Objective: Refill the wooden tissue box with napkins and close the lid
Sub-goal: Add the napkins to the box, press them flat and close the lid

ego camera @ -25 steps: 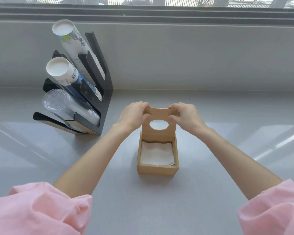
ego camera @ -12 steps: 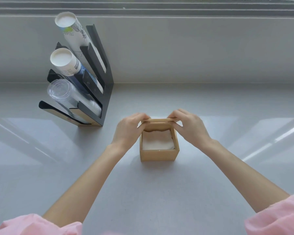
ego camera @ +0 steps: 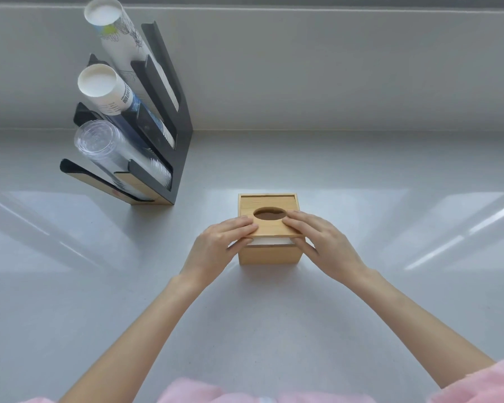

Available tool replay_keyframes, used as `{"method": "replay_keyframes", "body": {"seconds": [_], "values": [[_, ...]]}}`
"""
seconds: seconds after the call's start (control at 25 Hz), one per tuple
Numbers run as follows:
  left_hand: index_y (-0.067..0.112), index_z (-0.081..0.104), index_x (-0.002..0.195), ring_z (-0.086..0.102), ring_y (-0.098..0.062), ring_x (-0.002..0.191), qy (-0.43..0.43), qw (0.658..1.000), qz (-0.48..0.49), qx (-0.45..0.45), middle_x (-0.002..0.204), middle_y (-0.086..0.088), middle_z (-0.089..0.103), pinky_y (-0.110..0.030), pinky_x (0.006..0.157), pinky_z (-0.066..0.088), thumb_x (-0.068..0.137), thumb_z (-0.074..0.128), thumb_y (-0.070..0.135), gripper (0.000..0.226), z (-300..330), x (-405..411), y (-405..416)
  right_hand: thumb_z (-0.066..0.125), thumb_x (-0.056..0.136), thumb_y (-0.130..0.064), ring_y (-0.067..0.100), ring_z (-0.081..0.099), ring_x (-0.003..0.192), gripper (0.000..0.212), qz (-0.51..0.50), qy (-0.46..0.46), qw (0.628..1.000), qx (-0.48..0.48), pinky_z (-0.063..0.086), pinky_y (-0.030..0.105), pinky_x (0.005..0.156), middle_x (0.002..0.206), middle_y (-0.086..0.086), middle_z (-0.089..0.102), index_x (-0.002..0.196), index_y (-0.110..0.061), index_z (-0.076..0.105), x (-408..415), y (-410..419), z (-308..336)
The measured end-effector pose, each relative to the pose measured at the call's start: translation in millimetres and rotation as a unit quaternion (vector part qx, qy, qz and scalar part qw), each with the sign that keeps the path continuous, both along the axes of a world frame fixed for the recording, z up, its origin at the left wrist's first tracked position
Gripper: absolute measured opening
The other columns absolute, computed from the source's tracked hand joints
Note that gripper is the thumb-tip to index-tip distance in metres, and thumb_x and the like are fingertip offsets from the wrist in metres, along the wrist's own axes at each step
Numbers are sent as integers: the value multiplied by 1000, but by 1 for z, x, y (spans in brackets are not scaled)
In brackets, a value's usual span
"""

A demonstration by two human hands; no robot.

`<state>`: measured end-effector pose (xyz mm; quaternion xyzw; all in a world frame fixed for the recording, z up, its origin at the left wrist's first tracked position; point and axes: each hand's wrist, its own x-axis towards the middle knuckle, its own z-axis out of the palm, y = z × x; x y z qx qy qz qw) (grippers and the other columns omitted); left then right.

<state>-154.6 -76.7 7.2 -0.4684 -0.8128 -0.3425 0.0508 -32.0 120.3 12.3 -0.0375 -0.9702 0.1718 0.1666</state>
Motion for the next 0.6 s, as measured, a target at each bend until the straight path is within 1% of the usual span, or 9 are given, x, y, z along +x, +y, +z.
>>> {"method": "replay_keyframes", "body": {"seconds": [0.16, 0.24, 0.32, 0.44, 0.6], "values": [[15, 71, 106, 55, -7, 112, 5, 1000, -16, -12, 114, -1, 70, -23, 89, 44, 86, 47, 35, 37, -12, 2, -5, 42, 88, -29, 13, 43, 123, 44, 21, -6, 1000, 4, 29, 29, 104, 130, 9, 60, 121, -7, 61, 4, -1, -12], [14, 71, 107, 56, -9, 113, 10, 1000, -29, -7, 115, -1, 70, -26, 91, 44, 91, 39, 45, 47, -15, 1, -7, 42, 89, -31, 17, 48, 124, 44, 19, -6, 1000, 7, 31, 29, 105, 132, 8, 59, 123, -9, 59, 5, -1, -16], [14, 70, 107, 57, -10, 113, 11, 999, -31, -2, 116, -1, 70, -28, 91, 45, 94, 30, 48, 55, -18, 0, -7, 42, 89, -31, 18, 49, 124, 45, 14, -3, 1000, 4, 31, 29, 105, 132, 8, 59, 123, -9, 59, 5, -2, -18], [13, 70, 108, 56, -11, 114, 11, 999, -34, 6, 117, -3, 69, -30, 92, 45, 94, 28, 47, 55, -21, -3, -8, 43, 88, -29, 14, 43, 125, 44, 13, 10, 1000, -2, 29, 28, 106, 131, 9, 59, 123, -7, 59, 5, -5, -21], [14, 68, 111, 51, -8, 117, 3, 999, -31, 12, 119, -2, 68, -30, 92, 44, 94, 28, 47, 54, -25, -2, -9, 44, 89, -27, 13, 40, 126, 43, -1, 23, 1000, -9, 27, 26, 107, 132, 9, 58, 124, -7, 59, 6, -8, -25]]}}
